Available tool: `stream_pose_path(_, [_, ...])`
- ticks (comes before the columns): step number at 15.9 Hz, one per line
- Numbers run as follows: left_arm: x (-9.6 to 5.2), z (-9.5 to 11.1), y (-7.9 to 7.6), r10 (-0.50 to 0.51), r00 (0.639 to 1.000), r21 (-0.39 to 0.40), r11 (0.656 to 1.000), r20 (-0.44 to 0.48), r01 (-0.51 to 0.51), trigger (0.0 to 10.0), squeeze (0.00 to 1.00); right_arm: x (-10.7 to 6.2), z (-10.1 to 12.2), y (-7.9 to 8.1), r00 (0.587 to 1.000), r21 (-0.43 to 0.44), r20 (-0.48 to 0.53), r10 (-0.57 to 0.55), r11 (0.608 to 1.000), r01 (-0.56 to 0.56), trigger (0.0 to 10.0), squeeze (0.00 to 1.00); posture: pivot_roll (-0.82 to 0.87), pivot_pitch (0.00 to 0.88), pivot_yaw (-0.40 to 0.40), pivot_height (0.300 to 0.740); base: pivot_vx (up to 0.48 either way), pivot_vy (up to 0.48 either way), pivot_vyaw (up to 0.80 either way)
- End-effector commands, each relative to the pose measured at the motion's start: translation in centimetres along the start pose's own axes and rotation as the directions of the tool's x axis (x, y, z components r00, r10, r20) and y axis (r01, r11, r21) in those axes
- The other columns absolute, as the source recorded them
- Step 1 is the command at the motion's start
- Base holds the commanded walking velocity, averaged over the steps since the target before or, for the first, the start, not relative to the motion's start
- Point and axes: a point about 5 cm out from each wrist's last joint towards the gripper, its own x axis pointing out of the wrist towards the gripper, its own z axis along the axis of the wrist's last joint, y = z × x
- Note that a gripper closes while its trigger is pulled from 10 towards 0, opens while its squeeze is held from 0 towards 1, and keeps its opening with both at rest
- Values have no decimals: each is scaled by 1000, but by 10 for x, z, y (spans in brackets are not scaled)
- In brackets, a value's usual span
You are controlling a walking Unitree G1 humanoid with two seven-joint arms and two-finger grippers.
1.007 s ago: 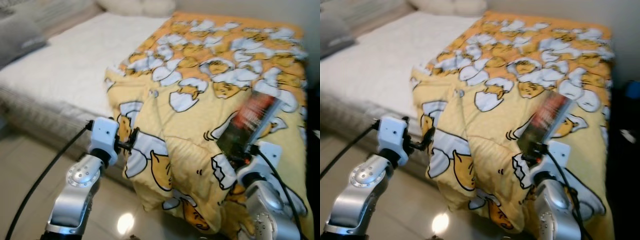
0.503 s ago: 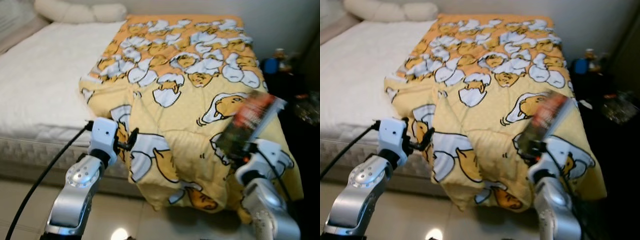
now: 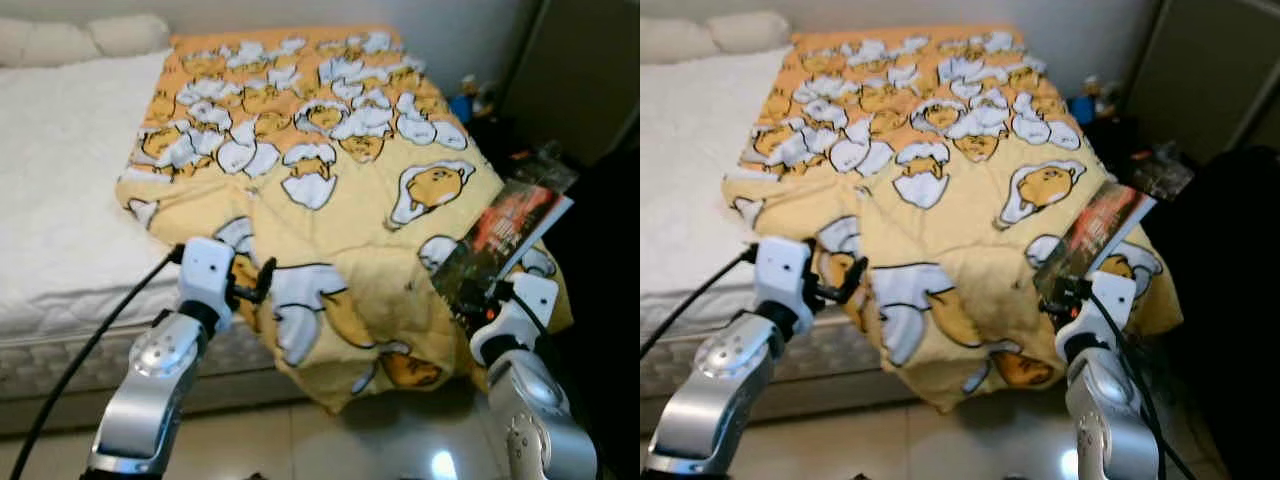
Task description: Clean up the room
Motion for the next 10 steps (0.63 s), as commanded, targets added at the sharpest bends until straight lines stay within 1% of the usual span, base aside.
stream_pose_path(1, [-4,-3,9,35,999,4,999,-18,-35,10000,106,3,7,17,997,-11,31,73,997,-73,10000,0,-17,0,40,740,0,424,0])
stream_pose_path(2, [-5,-3,9,40,999,2,999,-20,-40,10000,110,4,8,19,996,-15,34,85,996,-85,10000,0,-14,0,38,740,0,424,-681])
stream_pose_path(3, [-6,-3,9,45,999,1,999,-21,-45,10000,106,5,9,20,995,-16,35,93,996,-93,10000,0,-10,0,36,740,0,424,0])
stream_pose_path(5, [-9,-4,7,46,999,1,999,-23,-46,10000,110,4,8,22,992,-59,40,118,991,-116,10000,0,-7,0,39,740,0,422,0])
stream_pose_path(6, [-10,-4,9,46,999,3,999,-27,-46,10000,110,5,5,26,992,-89,26,125,988,-123,10000,0,-4,0,48,740,0,420,0])
stream_pose_path(9, [-9,-2,12,43,999,12,999,-29,-42,10000,106,7,4,29,993,-110,27,118,987,-114,10000,0,7,0,43,740,0,420,0])
stream_pose_path(10, [-9,-2,12,46,999,12,999,-30,-45,10000,110,8,4,29,993,-129,31,118,985,-113,10000,0,8,0,41,740,0,420,0])
